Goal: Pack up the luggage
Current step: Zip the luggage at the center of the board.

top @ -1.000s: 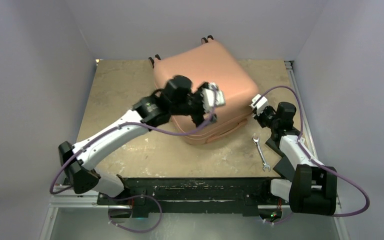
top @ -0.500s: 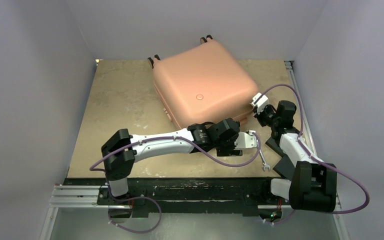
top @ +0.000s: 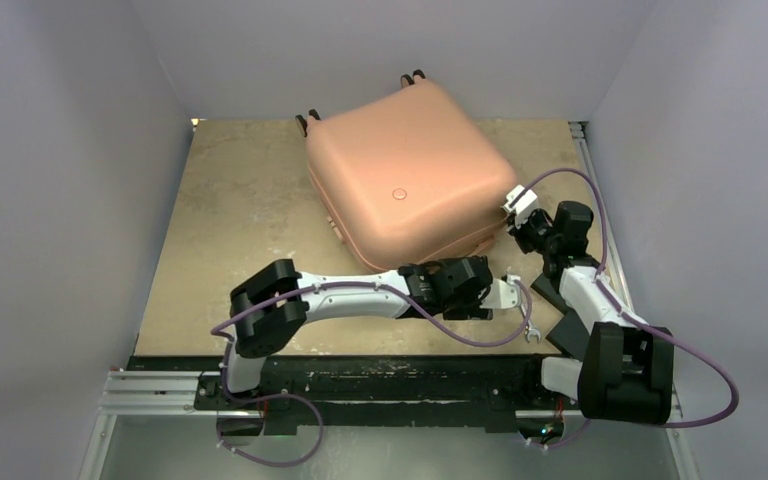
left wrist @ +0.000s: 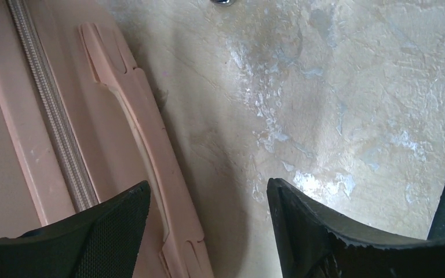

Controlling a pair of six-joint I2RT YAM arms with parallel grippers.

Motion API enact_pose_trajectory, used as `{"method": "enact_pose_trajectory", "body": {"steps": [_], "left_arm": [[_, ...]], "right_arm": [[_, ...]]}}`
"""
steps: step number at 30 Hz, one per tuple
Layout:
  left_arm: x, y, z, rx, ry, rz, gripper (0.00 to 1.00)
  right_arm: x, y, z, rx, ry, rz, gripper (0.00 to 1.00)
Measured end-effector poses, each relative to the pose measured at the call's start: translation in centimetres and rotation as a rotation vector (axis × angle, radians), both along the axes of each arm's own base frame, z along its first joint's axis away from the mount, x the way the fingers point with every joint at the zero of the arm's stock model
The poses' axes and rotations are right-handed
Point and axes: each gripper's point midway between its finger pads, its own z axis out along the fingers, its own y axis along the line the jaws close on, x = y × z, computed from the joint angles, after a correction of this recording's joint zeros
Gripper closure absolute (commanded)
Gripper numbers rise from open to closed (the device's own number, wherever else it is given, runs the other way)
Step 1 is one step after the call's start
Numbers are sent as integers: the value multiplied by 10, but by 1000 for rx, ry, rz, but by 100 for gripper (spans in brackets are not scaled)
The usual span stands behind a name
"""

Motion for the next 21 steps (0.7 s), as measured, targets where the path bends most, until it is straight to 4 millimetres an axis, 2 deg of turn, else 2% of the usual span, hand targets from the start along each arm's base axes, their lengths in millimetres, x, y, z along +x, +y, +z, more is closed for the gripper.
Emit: {"method": "enact_pose_trajectory", "body": {"steps": [6,10,13,19,21], "left_arm": [[8,-4,-6,-2,-51,28,28],[16,1,-25,45,-95,42,28],[20,1,-26,56,-131,55,29],[35,4,-38,71,-164,103,38],[43,7,-44,79,-159,121,47]], "right_arm": [[0,1,0,5,1,4,100],[-1,0,0,8,4,6,100],[-1,1,0,9,3,7,100],[-1,1,0,10,4,8,100],[-1,1,0,11,5,9,100]]}}
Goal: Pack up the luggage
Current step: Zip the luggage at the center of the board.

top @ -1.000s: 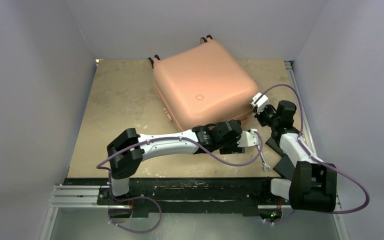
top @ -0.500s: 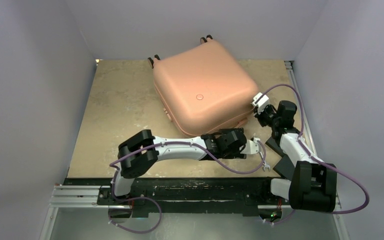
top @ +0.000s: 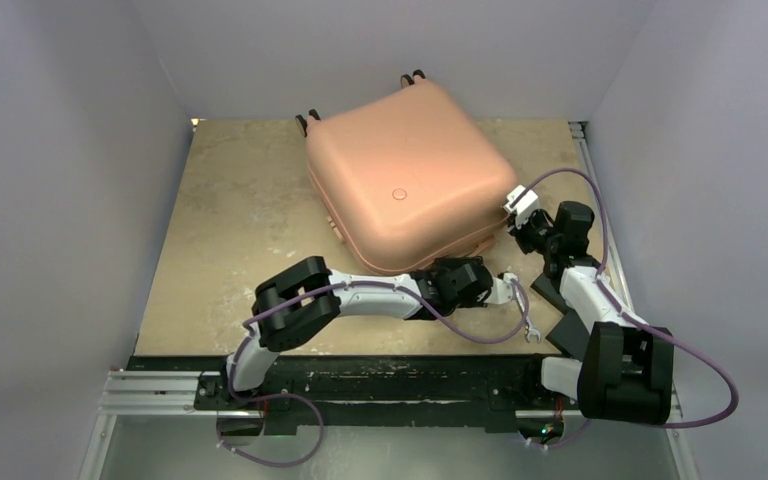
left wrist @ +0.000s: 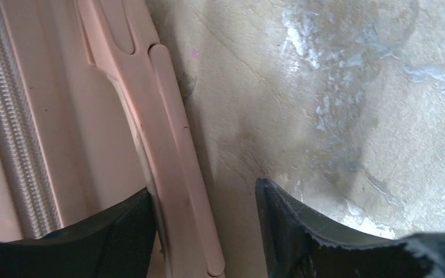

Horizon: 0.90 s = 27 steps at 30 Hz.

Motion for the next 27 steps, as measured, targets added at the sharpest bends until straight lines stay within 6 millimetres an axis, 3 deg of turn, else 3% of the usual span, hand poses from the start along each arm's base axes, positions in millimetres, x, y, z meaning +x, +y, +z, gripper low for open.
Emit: {"method": "enact_pose_trajectory", "body": {"steps": [2,5,7,16,27], "left_arm": [[4,0,0,-6,3,8,65],[14,2,4,-25,1,32,100],[21,3,5,-60,28,63,100],[16,2,7,-136,167,27,100],[11,30,4,-141,270,-33,100]], "right_arm": [[0,0,0,0,0,0,100],[0,0,0,1,2,0,100],[0,0,-1,1,3,0,100],[1,-3,0,19,8,-31,100],[-6,6,0,117,48,-8,100]]}}
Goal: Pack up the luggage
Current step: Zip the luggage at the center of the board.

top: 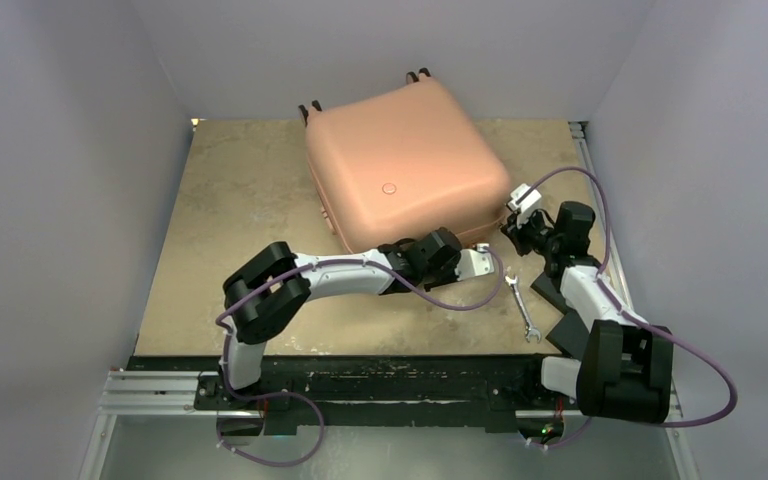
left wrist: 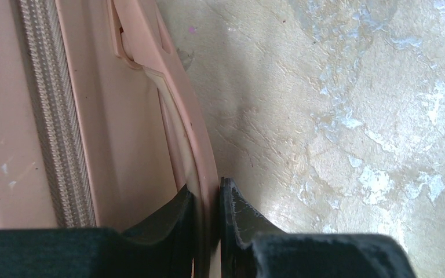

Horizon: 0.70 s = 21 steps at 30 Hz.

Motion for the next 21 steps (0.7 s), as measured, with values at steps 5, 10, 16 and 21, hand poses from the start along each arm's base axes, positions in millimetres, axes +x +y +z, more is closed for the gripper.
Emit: {"method": "enact_pose_trajectory", "body": {"steps": [5,10,16,21], "left_arm": [[-4,2,-1,-5,14,-20,100],[-7,8,-2,-2,17,-37,100],[-11,14,-2,4,25,-59,100],[-20,33,-3,40,57,-79,100]], "right_arm": [[3,-3,0,31,17,-25,100],[9,-15,2,47,22,-82,100],[20,-32,7,26,7,-143,100],[44,-68,13,-22,-16,-248,100]]}}
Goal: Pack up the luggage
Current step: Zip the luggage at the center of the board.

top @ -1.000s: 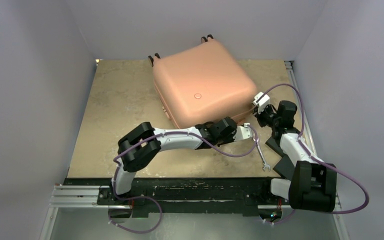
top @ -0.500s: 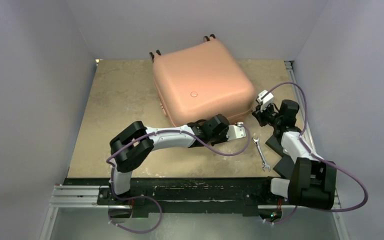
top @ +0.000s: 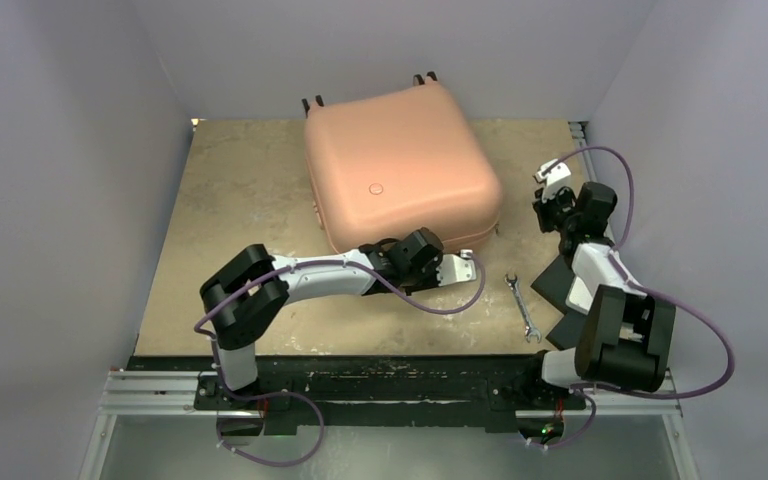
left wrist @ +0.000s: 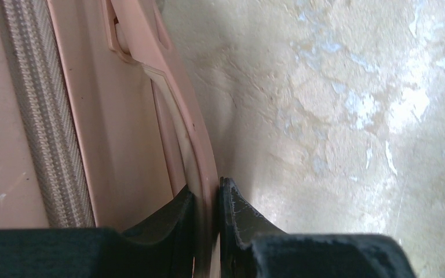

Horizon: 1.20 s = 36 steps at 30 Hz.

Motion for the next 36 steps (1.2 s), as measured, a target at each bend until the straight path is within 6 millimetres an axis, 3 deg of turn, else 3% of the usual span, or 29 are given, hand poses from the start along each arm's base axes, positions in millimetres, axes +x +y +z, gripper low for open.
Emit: {"method": "enact_pose_trajectory", "body": {"steps": [2,3,5,6,8,14,18,21,26,32,36], "left_arm": [[-3,5,0,13,9,-10,100],[-3,7,0,17,11,-13,100],[-4,9,0,22,14,-15,100],[-4,9,0,23,14,-15,100],[-4,9,0,23,14,-13,100],[-2,6,2,17,33,18,100],[-1,6,2,28,61,38,100],[-2,6,2,39,78,48,100],[-2,6,1,53,91,55,100],[-2,6,2,64,98,56,100],[-2,6,2,70,104,58,100]], "right_arm": [[9,-4,4,-4,-9,-6,100],[13,-4,6,-2,-12,-1,92],[18,0,10,2,-18,31,55],[19,4,13,7,-19,58,46],[17,10,16,2,-27,106,40],[-22,31,21,-74,-72,247,41],[-58,44,11,-117,-112,301,43],[-72,51,2,-119,-129,332,44],[-76,68,-4,-117,-159,389,44],[-70,103,6,-147,-232,460,44],[-65,112,7,-158,-245,440,45]]}}
